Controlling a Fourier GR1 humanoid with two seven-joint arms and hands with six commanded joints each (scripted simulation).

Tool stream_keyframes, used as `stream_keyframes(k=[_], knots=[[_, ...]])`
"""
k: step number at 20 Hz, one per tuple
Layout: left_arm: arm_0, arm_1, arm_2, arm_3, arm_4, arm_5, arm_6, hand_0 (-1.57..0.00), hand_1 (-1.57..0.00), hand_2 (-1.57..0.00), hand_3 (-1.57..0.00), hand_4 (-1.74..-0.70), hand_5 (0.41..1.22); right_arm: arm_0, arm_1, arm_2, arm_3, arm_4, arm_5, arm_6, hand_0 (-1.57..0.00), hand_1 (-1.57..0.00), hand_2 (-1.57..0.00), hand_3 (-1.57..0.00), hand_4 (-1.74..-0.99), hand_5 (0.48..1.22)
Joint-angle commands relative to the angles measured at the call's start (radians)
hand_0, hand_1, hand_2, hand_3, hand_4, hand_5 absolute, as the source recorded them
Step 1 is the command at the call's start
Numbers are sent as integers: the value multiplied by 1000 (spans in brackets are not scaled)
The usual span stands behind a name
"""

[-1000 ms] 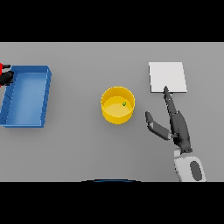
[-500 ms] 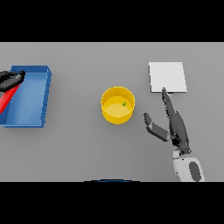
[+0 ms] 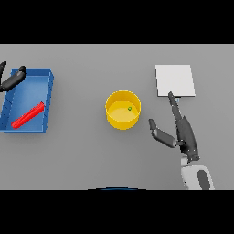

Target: Pick up the red beaker and tilt it to pour out 1 green nut into yellow bowl. Pick up the yellow bowl and place it on the metallic measuring scale.

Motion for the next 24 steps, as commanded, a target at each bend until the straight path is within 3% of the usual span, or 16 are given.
stream_keyframes(k=[1, 4, 7, 8, 12, 16, 19, 23, 24], knots=[[4, 3, 3, -12, 0, 9, -11, -43, -38, -36, -30, -711, 674, -9, -7, 15, -10, 13, 14, 2, 1, 1, 1, 1, -1146, 691], [4, 2, 1, -8, -8, 26, -5, -22, -19, -18, -15, -710, 689, -60, -84, 55, 4, 58, 96, -17, 1, 1, 1, 1, -1153, 728], [0, -3, 12, -21, 7, 25, -26, -11, -9, -9, -7, -719, 670, -177, -187, 122, 30, 190, 174, 56, 1, 1, 1, 1, -1204, 708], [2, -11, 16, -9, 16, 18, -30, -8, -7, -7, -6, -720, 667, -216, -225, 153, 38, 242, 203, 56, 1, 1, 1, 1, -1216, 704], [11, -14, 8, -17, 15, 17, -36, -3, -2, -2, -2, -715, 669, -391, -309, 276, 119, 399, 288, -6, 1, 1, 1, 1, -1232, 702], [14, -16, 8, -28, 21, 16, -31, -1, 0, 0, 0, -714, 682, -498, -352, 366, 175, 476, 380, -60, 1, 1, 1, 1, -1213, 705], [26, -5, 21, -34, 35, 9, -58, 0, 0, 0, 0, -720, 687, -564, -348, 423, 255, 515, 417, -95, 1, 1, 1, 1, -1215, 704], [27, -7, 23, -29, 43, 4, -46, 1, 1, 1, 1, -722, 687, -647, -314, 488, 356, 566, 461, -75, 1, 1, 1, 1, -1224, 703], [29, 0, 29, -37, 47, 6, -48, 1, 1, 1, 1, -724, 686, -661, -320, 500, 377, 575, 467, -94, 1, 1, 1, 1, -1226, 702]])
